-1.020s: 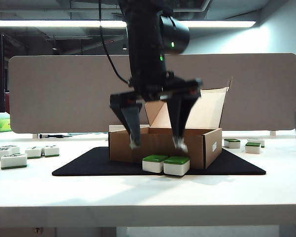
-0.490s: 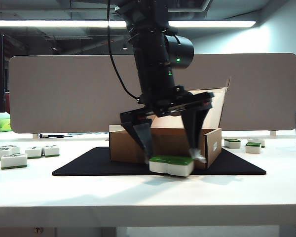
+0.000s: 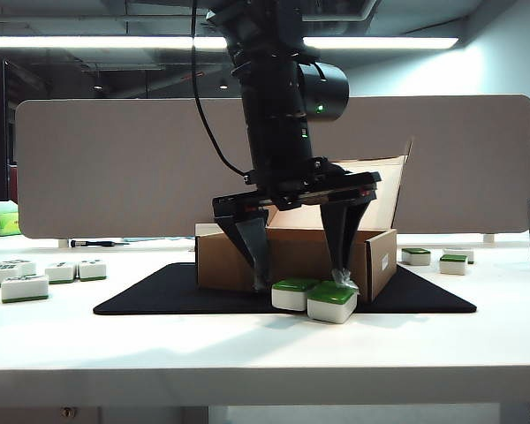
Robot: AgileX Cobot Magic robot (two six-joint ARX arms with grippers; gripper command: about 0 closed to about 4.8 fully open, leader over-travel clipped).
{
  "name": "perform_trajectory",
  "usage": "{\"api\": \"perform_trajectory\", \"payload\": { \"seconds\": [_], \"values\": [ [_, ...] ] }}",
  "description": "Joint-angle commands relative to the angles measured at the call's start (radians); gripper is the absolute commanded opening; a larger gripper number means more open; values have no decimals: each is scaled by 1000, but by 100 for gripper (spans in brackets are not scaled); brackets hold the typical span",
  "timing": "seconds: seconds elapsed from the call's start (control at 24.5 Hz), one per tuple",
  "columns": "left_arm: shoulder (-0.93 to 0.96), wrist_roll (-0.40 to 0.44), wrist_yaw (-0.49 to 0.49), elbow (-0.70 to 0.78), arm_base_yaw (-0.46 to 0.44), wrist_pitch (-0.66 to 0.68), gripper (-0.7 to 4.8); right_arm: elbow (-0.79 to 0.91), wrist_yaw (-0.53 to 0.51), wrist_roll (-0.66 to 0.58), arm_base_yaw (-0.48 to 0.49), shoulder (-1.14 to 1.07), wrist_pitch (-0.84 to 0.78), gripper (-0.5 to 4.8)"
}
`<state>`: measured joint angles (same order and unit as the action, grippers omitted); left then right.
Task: Pick up four mahjong tiles and put them into the paper box.
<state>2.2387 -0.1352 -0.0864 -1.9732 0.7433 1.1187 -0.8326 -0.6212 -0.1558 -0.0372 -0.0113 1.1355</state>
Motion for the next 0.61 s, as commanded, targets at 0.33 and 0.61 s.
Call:
{"api": "perform_trajectory", "payload": {
  "seconds": [0.33, 0.61],
  "values": [
    [9, -4, -7, -3, 26, -5, 476, -3, 1, 4, 0, 11, -10, -1],
    [19, -3, -4, -3, 42, -21, 475, -3, 1, 4, 0, 11, -10, -1]
  ]
}}
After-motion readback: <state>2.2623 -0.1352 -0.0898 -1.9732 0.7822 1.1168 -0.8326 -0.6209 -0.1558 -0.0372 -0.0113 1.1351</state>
